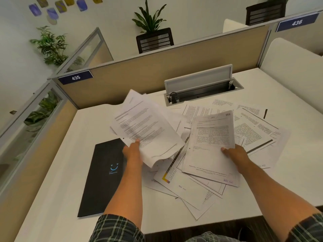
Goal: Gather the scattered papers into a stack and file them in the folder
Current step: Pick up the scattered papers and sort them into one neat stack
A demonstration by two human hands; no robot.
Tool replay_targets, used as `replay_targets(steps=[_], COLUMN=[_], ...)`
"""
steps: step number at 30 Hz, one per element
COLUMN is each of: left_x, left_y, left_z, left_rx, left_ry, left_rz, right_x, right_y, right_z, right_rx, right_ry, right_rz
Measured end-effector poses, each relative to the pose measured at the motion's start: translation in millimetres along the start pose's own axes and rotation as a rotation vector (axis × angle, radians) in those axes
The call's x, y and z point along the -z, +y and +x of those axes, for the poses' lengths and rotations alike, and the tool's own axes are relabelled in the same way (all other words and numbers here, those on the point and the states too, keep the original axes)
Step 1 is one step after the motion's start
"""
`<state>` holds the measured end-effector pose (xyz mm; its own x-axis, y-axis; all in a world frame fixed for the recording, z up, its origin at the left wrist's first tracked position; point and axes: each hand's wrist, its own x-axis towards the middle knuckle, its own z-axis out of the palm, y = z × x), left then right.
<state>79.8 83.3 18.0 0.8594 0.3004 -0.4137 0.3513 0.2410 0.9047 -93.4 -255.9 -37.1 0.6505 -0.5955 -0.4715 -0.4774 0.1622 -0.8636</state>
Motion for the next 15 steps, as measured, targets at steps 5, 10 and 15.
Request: replay_targets(steps=[5,10,15], left_x=[1.3,-6.7,-27.3], left_y=[16.4,10.3,-8.2], left_z=[2.0,-9.5,-20.6], left_rx=[0.042,0.026,0.013], left_ry=[-0.098,-0.44,-0.593], left_rz=[-0.057,0.022,0.282], right_x=[-0.4,-1.2,-0.6], right_y=[0.9,0.8,-5.4], right_z=[0.8,2.1,-3.4], right_rx=[0.005,0.001,0.057], right_ry=[-0.003,0.001,-0.11], right_rz=[0.007,0.021,0.097])
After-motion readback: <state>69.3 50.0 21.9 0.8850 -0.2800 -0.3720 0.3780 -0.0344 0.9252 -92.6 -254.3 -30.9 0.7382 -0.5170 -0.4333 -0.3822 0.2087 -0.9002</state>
